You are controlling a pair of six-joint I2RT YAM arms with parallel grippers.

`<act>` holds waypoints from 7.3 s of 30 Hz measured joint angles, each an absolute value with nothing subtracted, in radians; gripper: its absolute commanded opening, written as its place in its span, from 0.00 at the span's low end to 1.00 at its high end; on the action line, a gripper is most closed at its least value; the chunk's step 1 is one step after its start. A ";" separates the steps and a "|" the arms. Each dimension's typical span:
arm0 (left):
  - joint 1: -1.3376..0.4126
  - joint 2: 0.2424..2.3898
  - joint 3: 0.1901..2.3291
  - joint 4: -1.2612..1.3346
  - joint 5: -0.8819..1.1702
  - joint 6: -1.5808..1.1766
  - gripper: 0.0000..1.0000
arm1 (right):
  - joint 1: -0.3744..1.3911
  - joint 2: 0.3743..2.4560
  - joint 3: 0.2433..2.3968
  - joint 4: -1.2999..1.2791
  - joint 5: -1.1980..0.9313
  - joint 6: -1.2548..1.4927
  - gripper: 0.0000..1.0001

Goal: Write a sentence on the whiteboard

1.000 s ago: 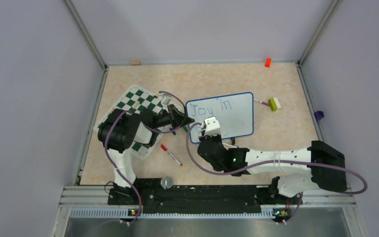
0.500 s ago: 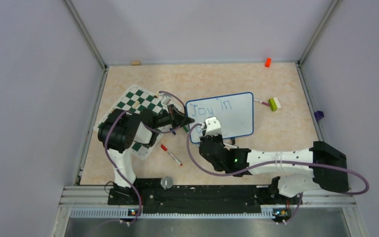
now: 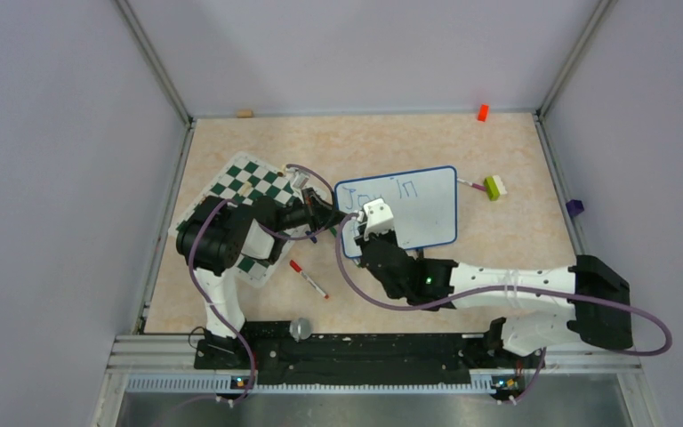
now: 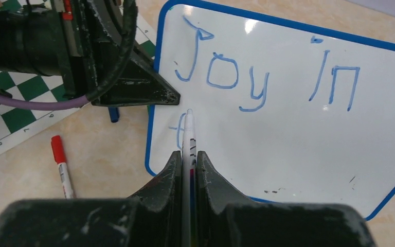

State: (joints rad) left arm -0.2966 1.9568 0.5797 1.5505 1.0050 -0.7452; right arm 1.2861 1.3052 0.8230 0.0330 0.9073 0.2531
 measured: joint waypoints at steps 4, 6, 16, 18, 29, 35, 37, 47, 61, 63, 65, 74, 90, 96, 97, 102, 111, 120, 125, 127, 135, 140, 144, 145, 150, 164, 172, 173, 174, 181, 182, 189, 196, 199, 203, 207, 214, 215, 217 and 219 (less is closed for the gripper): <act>-0.297 1.957 0.580 1.551 1.005 -0.745 0.00 | 1.238 1.302 0.812 0.066 0.859 0.245 0.00; -0.297 1.957 0.580 1.551 1.005 -0.745 0.00 | 1.229 1.302 0.791 0.072 0.843 0.246 0.00; -0.297 1.957 0.580 1.551 1.006 -0.743 0.00 | 1.228 1.303 0.760 0.058 0.770 0.272 0.00; -0.297 1.957 0.580 1.551 1.006 -0.743 0.00 | 1.228 1.306 0.760 0.054 0.767 0.281 0.00; -0.297 1.957 0.580 1.552 1.006 -0.742 0.00 | 1.228 1.389 0.788 -0.034 0.805 0.334 0.00; -0.297 1.957 0.580 1.552 1.006 -0.742 0.00 | 1.228 1.389 0.787 -0.030 0.836 0.344 0.00; -0.297 1.957 0.580 1.552 1.006 -0.742 0.00 | 1.228 1.389 0.787 -0.020 0.841 0.344 0.00; -0.297 1.957 0.580 1.553 1.007 -0.742 0.00 | 1.228 1.384 0.785 0.031 0.855 0.333 0.00; -0.297 1.957 0.580 1.553 1.007 -0.742 0.00 | 1.228 1.413 0.788 0.025 0.885 0.334 0.00; -0.297 1.957 0.580 1.553 1.007 -0.742 0.00 | 1.228 1.423 0.797 0.019 0.888 0.334 0.00; -0.297 1.957 0.580 1.553 1.007 -0.742 0.00 | 1.228 1.431 0.805 0.014 0.889 0.334 0.00; -0.297 1.957 0.580 1.552 1.005 -0.742 0.00 | 1.228 1.449 0.821 0.011 0.892 0.333 0.00; -0.297 1.957 0.580 1.552 1.005 -0.742 0.00 | 1.228 1.464 0.847 -0.046 0.865 0.334 0.00; -0.297 1.957 0.580 1.552 1.004 -0.742 0.00 | 1.228 1.464 0.847 -0.077 0.859 0.342 0.00; -0.297 1.957 0.580 1.552 1.005 -0.742 0.00 | 1.228 1.464 0.848 -0.080 0.859 0.345 0.00; -0.297 1.957 0.580 1.552 1.005 -0.742 0.00 | 1.228 1.464 0.852 -0.109 0.867 0.369 0.00; -0.297 1.957 0.580 1.552 1.004 -0.742 0.00 | 1.228 1.464 0.853 -0.128 0.906 0.405 0.00; -0.297 1.957 0.580 1.552 1.005 -0.742 0.00 | 1.228 1.461 0.850 -0.110 0.933 0.403 0.00; -0.297 1.957 0.580 1.552 1.005 -0.742 0.00 | 1.227 1.447 0.829 -0.055 0.938 0.385 0.00; -0.297 1.957 0.580 1.552 1.005 -0.742 0.00 | 1.227 1.446 0.825 -0.037 0.937 0.377 0.00; -0.297 1.957 0.580 1.553 1.006 -0.742 0.00 | 1.227 1.446 0.825 0.008 0.921 0.351 0.00; -0.297 1.957 0.580 1.553 1.006 -0.742 0.00 | 1.226 1.446 0.825 0.015 0.906 0.340 0.00; -0.297 1.957 0.580 1.553 1.006 -0.742 0.00 | 1.226 1.446 0.825 0.014 0.897 0.340 0.00; -0.297 1.957 0.580 1.553 1.006 -0.742 0.00 | 1.226 1.446 0.825 0.015 0.896 0.340 0.00; -0.297 1.957 0.580 1.553 1.006 -0.742 0.00 | 1.226 1.398 0.776 0.030 0.891 0.340 0.00; -0.298 1.957 0.580 1.553 1.006 -0.742 0.00 | 1.226 1.271 0.676 0.088 0.926 0.342 0.00; -0.298 1.957 0.580 1.553 1.006 -0.742 0.00 | 1.193 1.299 0.684 0.080 0.893 0.343 0.00; -0.298 1.957 0.580 1.553 1.006 -0.742 0.00 | 1.185 1.299 0.684 0.080 0.888 0.343 0.00; -0.298 1.957 0.580 1.553 1.006 -0.742 0.00 | 1.179 1.299 0.684 0.080 0.884 0.343 0.00; -0.298 1.957 0.580 1.553 1.006 -0.742 0.00 | 1.169 1.299 0.684 0.080 0.863 0.344 0.00; -0.298 1.957 0.580 1.553 1.006 -0.742 0.00 | 1.168 1.299 0.685 0.080 0.863 0.344 0.00; -0.298 1.957 0.580 1.553 1.006 -0.742 0.00 | 1.164 1.300 0.690 0.081 0.859 0.344 0.00; -0.297 1.957 0.580 1.552 1.005 -0.742 0.00 | 1.151 1.314 0.696 0.078 0.844 0.343 0.00; -0.297 1.957 0.580 1.552 1.005 -0.742 0.00 | 1.148 1.319 0.708 0.073 0.834 0.343 0.00; -0.297 1.957 0.580 1.552 1.005 -0.742 0.00 | 1.148 1.320 0.710 0.073 0.819 0.343 0.00; -0.297 1.957 0.580 1.552 1.005 -0.742 0.00 | 1.148 1.320 0.711 0.059 0.807 0.345 0.00; -0.298 1.957 0.580 1.552 1.005 -0.742 0.00 | 1.148 1.327 0.723 0.034 0.791 0.362 0.00; -0.297 1.957 0.580 1.552 1.005 -0.742 0.00 | 1.148 1.327 0.723 0.030 0.789 0.364 0.00; -0.297 1.957 0.580 1.552 1.005 -0.742 0.00 | 1.148 1.329 0.729 0.021 0.788 0.369 0.00; -0.298 1.957 0.580 1.552 1.005 -0.742 0.00 | 1.148 1.329 0.730 0.015 0.789 0.373 0.00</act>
State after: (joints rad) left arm -0.2977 1.9568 0.5797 1.5524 1.0050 -0.7418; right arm 1.1477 1.3293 0.7300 0.0147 0.7887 0.3725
